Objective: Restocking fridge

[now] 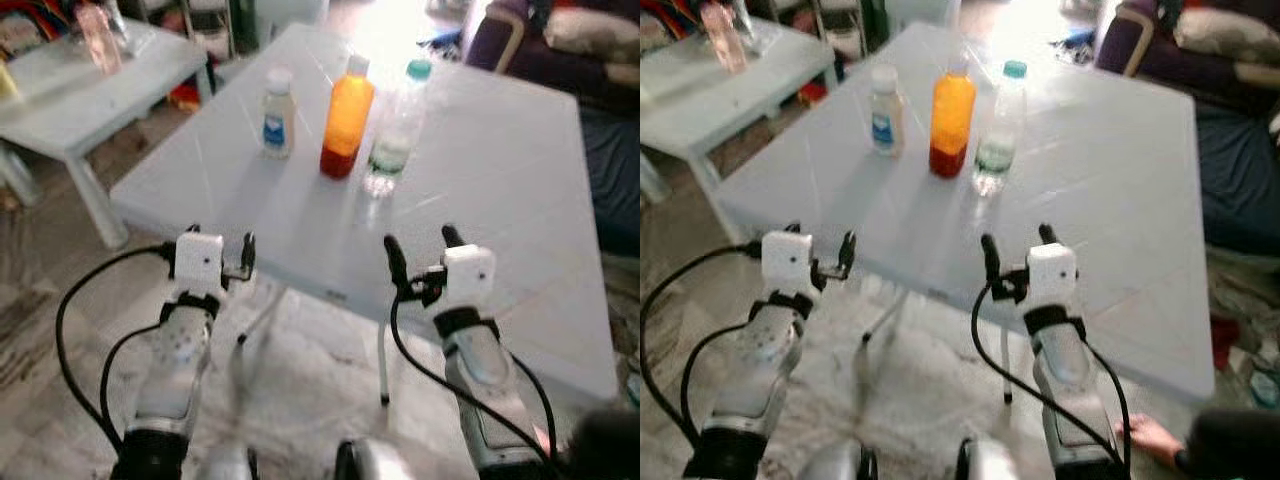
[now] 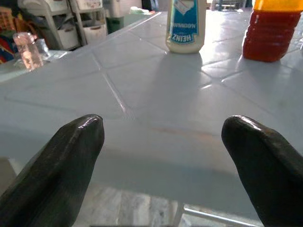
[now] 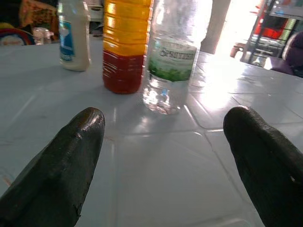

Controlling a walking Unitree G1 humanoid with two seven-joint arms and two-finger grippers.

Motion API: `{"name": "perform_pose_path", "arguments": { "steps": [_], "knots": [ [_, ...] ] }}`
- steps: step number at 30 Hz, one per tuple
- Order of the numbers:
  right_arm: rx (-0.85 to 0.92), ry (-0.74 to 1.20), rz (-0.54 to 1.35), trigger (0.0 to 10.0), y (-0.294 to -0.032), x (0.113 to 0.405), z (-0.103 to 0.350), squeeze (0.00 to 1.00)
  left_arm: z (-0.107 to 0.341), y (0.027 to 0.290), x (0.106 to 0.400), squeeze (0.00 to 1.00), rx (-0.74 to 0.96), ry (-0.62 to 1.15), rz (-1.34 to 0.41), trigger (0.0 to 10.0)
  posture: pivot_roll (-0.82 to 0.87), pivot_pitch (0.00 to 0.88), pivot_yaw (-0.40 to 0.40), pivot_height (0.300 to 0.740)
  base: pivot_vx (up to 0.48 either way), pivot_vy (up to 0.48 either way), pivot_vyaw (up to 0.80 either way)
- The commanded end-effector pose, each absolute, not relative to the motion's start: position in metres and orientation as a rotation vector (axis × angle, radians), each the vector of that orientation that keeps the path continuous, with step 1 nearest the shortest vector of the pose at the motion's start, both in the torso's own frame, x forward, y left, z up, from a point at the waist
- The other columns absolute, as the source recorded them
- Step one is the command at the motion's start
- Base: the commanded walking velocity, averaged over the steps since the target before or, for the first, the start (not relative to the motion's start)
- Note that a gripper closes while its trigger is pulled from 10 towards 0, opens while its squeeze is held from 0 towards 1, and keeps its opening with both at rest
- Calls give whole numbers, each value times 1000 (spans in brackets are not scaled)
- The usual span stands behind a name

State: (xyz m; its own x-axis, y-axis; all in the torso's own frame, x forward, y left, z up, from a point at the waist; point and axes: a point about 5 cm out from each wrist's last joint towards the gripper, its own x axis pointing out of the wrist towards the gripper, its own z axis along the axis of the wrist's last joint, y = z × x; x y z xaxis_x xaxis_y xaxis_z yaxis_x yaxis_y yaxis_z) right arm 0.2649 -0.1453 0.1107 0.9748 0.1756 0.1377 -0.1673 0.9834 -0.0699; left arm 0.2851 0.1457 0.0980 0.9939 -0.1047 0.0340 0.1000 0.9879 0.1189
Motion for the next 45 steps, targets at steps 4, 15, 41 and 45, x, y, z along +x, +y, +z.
{"name": "perform_pose_path", "arguments": {
  "steps": [4,15,41,45],
  "knots": [
    [-78,-150,138,10000,-155,266,113,0,100,142,278,0,133,-64,-109,10000,69,108,-43,740,0,0,0],
    [-123,-186,150,10000,-155,266,120,0,102,147,269,0,116,-72,-107,10000,77,119,-46,740,70,0,0],
    [-112,-167,133,10000,-154,263,115,0,108,137,270,0,61,-86,-158,10000,65,112,-52,740,313,0,0],
    [-115,-170,127,10000,-154,264,115,0,106,136,269,0,68,-77,-157,10000,67,113,-52,740,291,0,0]
  ]
}}
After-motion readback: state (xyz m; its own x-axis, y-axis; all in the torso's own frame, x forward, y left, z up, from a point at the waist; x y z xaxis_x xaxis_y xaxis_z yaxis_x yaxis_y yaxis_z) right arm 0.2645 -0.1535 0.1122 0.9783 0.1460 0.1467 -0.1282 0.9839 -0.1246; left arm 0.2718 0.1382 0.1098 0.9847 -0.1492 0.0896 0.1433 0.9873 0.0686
